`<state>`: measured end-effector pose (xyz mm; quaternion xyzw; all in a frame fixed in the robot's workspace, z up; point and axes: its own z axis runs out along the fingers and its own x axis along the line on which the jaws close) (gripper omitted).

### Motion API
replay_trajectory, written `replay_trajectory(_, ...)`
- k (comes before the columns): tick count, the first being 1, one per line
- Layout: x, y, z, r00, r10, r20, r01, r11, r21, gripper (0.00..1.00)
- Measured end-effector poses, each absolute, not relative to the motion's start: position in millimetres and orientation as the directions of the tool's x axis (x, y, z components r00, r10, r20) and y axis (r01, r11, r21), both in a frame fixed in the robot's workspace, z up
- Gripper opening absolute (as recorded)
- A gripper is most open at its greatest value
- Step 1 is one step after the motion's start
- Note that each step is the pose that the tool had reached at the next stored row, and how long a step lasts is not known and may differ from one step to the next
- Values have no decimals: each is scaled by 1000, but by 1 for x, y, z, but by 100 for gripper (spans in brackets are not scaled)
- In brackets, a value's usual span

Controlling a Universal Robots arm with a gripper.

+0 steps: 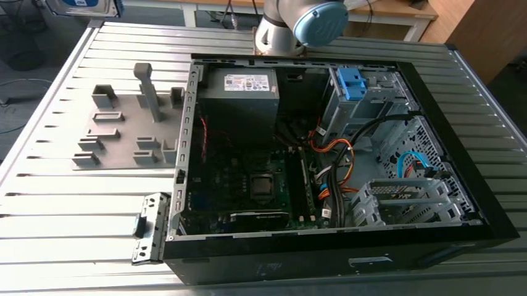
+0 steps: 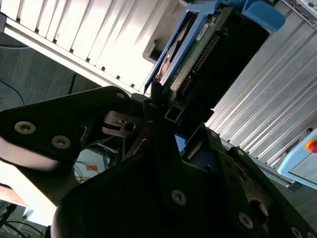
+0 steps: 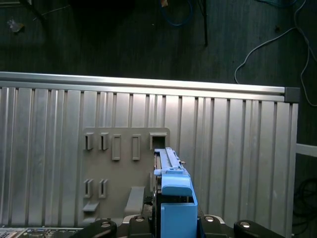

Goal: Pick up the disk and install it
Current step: 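Pick up the disk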

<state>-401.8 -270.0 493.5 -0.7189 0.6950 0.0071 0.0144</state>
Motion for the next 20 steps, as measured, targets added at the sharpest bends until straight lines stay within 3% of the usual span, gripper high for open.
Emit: replay_trajectory(20, -402, -270, 514, 34, -999, -30, -999, -34, -11, 36)
